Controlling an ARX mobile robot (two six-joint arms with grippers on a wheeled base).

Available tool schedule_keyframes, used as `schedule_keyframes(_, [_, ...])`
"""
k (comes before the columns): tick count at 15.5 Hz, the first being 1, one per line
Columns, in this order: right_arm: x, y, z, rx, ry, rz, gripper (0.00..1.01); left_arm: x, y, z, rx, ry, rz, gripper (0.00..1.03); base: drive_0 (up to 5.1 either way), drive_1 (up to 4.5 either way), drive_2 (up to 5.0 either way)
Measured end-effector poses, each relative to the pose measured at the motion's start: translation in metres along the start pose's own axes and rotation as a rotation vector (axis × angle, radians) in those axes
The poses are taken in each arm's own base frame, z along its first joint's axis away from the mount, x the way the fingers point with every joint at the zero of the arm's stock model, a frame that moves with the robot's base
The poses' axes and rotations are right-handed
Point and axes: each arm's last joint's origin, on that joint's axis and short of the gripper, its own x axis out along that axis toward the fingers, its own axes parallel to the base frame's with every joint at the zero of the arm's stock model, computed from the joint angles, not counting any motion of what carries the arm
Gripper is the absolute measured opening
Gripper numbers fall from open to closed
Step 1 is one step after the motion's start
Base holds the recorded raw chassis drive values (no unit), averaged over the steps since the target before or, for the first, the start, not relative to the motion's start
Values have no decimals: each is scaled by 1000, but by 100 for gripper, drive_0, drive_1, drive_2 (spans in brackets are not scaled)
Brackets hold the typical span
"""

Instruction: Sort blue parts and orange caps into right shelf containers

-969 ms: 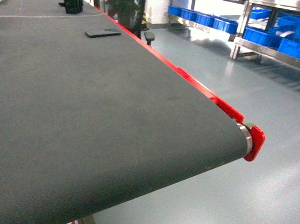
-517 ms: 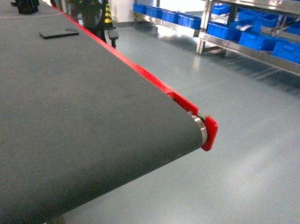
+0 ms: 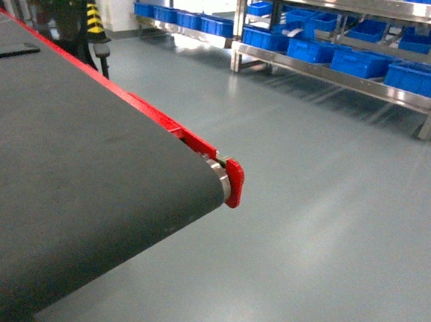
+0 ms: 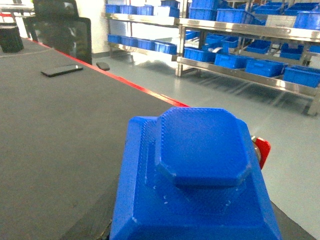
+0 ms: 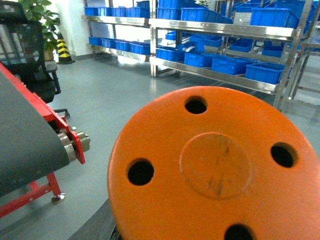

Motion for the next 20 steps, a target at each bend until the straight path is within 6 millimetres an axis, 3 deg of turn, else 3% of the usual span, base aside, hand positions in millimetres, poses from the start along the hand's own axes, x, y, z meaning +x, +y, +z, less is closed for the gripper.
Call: schedule_keyframes(20, [0,0,0,0,0,0,45,0,0,0,0,0,0,42,-160,-160,-160])
